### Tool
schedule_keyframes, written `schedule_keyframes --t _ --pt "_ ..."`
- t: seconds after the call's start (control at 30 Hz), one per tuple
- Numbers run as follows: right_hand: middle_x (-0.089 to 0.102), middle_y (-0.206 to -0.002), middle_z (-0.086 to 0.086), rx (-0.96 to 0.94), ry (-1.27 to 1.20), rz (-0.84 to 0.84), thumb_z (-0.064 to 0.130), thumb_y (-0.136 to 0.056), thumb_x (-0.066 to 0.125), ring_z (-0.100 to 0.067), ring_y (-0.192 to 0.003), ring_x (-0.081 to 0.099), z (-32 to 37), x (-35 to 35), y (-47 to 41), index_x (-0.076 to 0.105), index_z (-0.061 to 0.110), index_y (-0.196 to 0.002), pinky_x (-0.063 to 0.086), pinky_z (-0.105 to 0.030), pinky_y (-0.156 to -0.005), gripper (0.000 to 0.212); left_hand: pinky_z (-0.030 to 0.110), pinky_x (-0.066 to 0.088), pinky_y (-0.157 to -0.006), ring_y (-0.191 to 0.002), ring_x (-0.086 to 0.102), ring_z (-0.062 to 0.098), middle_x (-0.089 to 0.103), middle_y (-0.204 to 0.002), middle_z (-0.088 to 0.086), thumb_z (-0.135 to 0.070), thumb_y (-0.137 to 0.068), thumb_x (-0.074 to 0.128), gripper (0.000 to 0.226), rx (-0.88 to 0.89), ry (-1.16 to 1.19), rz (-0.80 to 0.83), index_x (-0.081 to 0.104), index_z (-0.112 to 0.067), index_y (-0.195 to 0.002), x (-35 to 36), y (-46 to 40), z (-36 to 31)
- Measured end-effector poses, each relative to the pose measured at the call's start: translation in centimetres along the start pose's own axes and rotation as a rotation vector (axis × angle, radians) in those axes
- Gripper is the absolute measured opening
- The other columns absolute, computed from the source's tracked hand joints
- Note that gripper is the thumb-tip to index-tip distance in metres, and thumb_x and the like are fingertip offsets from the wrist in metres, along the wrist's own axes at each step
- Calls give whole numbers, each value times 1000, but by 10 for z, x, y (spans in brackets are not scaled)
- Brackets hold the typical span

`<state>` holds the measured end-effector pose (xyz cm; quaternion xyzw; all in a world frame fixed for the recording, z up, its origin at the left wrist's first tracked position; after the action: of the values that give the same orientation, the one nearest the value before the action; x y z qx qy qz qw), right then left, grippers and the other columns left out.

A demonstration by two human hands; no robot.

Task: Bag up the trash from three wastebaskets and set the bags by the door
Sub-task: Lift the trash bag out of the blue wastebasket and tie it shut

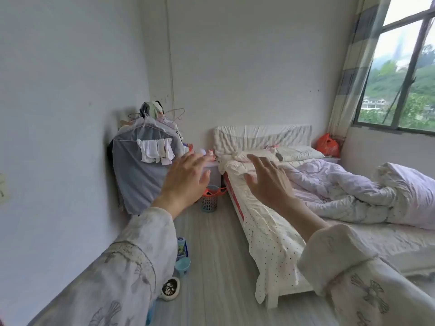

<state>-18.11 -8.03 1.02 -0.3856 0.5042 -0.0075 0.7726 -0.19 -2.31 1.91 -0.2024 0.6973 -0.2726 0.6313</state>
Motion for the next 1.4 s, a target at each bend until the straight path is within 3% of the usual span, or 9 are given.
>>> schedule_keyframes --t 0.17,0.3,0.43,0.5,0.6,0.83,1.13,1.3,1.4 --pt "57 -126 -7 28 -136 1 30 -92 49 -24 -117 52 -33 71 -27 44 15 -131 46 -38 -94 42 37 41 -96 -117 51 21 58 -124 4 -24 -90 43 33 -87 177 -20 52 -16 -121 79 -17 27" --pt "58 -126 -1 15 -252 -21 28 -91 51 -19 -117 53 -59 133 -73 47 17 -132 44 -33 -96 43 31 41 -99 -119 50 14 56 -126 -2 -31 -92 36 35 -169 307 19 50 -21 -123 155 -37 71" --pt "57 -126 2 79 -341 74 28 -92 51 -13 -114 54 -82 198 -126 45 22 -134 38 -25 -93 43 22 38 -97 -118 49 8 55 -127 -5 -26 -94 41 32 -265 433 50 49 -22 -124 210 -82 118" --pt "57 -126 2 111 -380 106 28 -92 51 -12 -113 54 -98 228 -156 46 22 -133 37 -22 -89 42 26 43 -97 -114 51 8 57 -125 -4 -25 -93 42 30 -297 475 45 51 -22 -122 239 -112 139" --pt "58 -124 1 171 -425 135 27 -92 50 -11 -110 55 -128 270 -200 46 21 -132 40 -24 -90 41 33 47 -96 -108 54 8 60 -119 -4 -23 -92 45 27 -354 542 83 54 -24 -117 291 -155 162" --pt "60 -119 2 230 -472 191 27 -92 51 -7 -102 54 -224 376 -306 48 19 -131 45 -29 -93 40 24 44 -93 -104 53 5 59 -120 -3 -23 -93 43 27 -386 550 227 54 -23 -118 422 -265 202" --pt "61 -115 -2 265 -512 371 23 -94 47 -11 -97 56 -348 508 -437 50 16 -128 46 -30 -91 35 36 47 -97 -108 57 9 61 -116 -5 -21 -92 44 25 -584 596 299 57 -25 -113 579 -383 250" --pt "62 -111 0 262 -579 443 25 -93 47 -13 -101 58 -384 579 -521 50 19 -127 48 -36 -94 34 18 40 -89 -104 54 5 60 -111 -6 -20 -94 42 24 -685 601 282 57 -21 -113 637 -445 301" --pt "62 -112 1 258 -587 489 25 -94 46 -9 -99 55 -403 629 -569 49 19 -128 45 -26 -91 34 5 36 -80 -100 54 2 61 -107 -7 -18 -94 43 24 -723 601 275 58 -19 -113 683 -479 337"
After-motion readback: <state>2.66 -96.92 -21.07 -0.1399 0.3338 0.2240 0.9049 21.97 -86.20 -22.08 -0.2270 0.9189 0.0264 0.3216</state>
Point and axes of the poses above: each hand's wrist, its own y-axis away from the middle knuckle, its own x-axis out of the palm, z = x × y, the point moved 3 cm from there along -y, towards the middle knuckle
